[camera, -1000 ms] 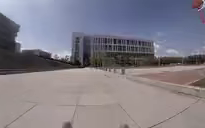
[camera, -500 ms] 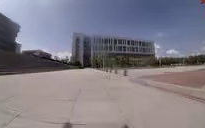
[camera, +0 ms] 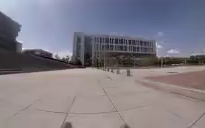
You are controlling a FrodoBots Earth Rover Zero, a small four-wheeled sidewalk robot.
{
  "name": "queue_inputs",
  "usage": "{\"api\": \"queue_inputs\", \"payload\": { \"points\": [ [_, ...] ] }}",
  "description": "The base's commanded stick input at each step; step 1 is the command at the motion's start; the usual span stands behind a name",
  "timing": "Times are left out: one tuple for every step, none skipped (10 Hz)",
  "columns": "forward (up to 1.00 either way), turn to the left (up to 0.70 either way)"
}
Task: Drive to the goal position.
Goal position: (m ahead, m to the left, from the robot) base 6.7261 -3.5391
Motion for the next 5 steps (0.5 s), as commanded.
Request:
{"api": "queue_inputs", "payload": {
  "points": [
    [1.00, 0.00],
    [1.00, 0.00],
    [1.00, 0.00],
    [1.00, 0.00],
    [1.00, 0.00]
  ]
}}
